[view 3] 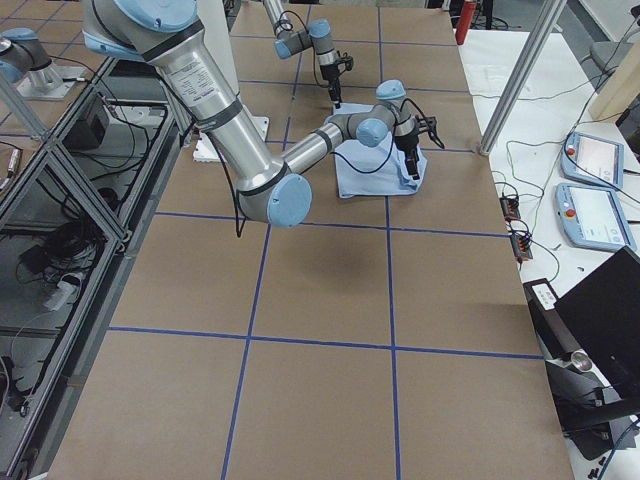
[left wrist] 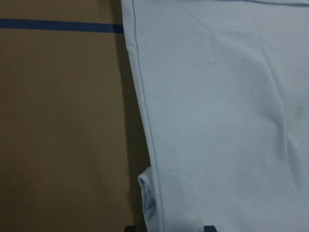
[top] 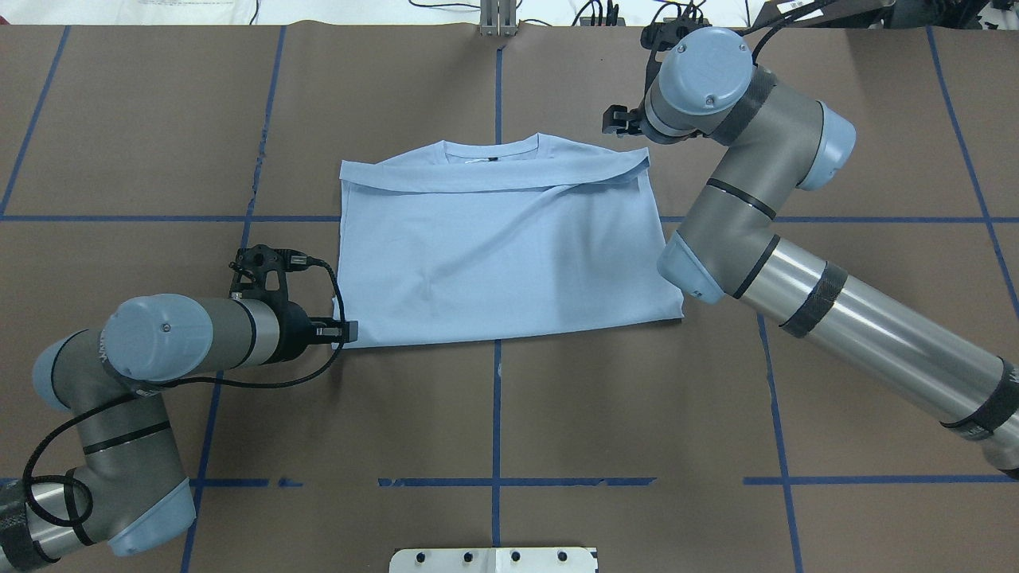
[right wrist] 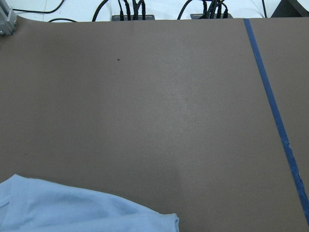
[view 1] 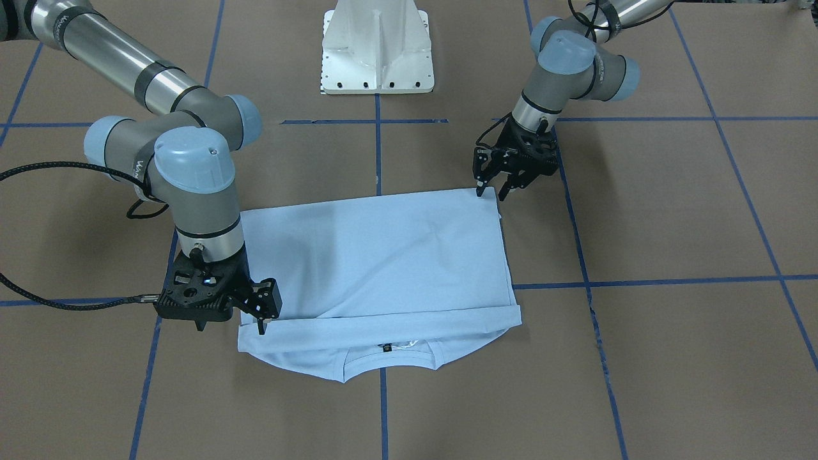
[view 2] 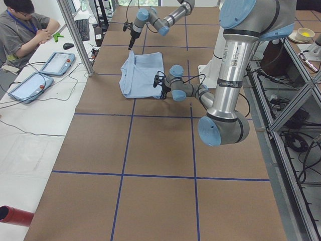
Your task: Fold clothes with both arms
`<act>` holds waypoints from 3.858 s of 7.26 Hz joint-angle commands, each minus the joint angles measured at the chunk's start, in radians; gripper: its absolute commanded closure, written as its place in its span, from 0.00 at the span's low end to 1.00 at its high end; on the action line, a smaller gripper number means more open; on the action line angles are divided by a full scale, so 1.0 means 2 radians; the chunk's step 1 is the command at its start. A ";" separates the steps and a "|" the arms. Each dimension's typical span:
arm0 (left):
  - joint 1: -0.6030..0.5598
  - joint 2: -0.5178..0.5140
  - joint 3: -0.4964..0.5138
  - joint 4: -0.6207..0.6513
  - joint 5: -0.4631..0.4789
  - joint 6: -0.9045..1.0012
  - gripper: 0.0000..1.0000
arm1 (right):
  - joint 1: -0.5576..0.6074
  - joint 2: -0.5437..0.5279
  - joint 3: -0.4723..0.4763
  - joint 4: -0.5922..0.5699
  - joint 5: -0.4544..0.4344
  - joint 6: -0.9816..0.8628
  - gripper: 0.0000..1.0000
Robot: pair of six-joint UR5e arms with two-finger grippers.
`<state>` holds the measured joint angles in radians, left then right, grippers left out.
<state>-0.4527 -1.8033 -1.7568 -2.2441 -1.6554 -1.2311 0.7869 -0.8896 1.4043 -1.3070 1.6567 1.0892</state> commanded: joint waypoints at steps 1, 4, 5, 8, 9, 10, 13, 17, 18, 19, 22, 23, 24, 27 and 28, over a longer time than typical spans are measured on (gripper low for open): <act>0.010 -0.002 0.002 0.000 0.000 0.000 0.72 | 0.000 -0.001 0.000 0.000 0.000 0.000 0.00; 0.010 0.005 -0.012 0.000 0.001 -0.001 1.00 | 0.000 -0.002 0.000 0.000 0.000 0.002 0.00; 0.004 0.015 -0.017 0.001 -0.001 0.003 1.00 | 0.000 -0.002 0.000 0.000 -0.001 0.004 0.00; -0.108 0.007 0.049 -0.001 -0.001 0.157 1.00 | 0.000 -0.003 0.000 0.001 -0.001 0.005 0.00; -0.163 -0.040 0.113 0.000 -0.005 0.215 1.00 | 0.000 -0.002 0.000 0.001 -0.001 0.006 0.00; -0.198 -0.106 0.202 0.000 -0.005 0.249 1.00 | -0.001 -0.002 0.003 0.001 -0.001 0.008 0.00; -0.229 -0.270 0.441 -0.061 -0.001 0.284 1.00 | 0.000 -0.002 0.013 0.000 0.000 0.012 0.00; -0.242 -0.228 0.379 -0.114 -0.066 0.280 0.00 | -0.040 0.030 0.010 -0.003 -0.006 0.175 0.11; -0.242 -0.208 0.345 -0.114 -0.069 0.277 0.00 | -0.057 0.046 0.000 -0.005 -0.008 0.236 0.22; -0.242 -0.207 0.339 -0.114 -0.069 0.275 0.00 | -0.074 0.056 -0.023 -0.005 -0.026 0.270 0.25; -0.242 -0.199 0.339 -0.114 -0.069 0.272 0.00 | -0.110 0.076 -0.058 -0.005 -0.080 0.276 0.33; -0.242 -0.199 0.339 -0.114 -0.069 0.272 0.00 | -0.116 0.076 -0.066 -0.007 -0.081 0.275 0.36; -0.242 -0.194 0.339 -0.114 -0.069 0.272 0.00 | -0.119 0.077 -0.075 -0.006 -0.089 0.274 0.41; -0.242 -0.194 0.339 -0.114 -0.069 0.272 0.00 | -0.130 0.083 -0.088 -0.007 -0.102 0.272 0.42; -0.242 -0.194 0.339 -0.114 -0.069 0.272 0.00 | -0.132 0.084 -0.089 -0.007 -0.102 0.271 0.44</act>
<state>-0.9366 -2.1912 -1.0784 -2.4716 -1.7932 -0.6872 0.5285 -0.7255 1.2324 -1.3207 1.4578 1.6339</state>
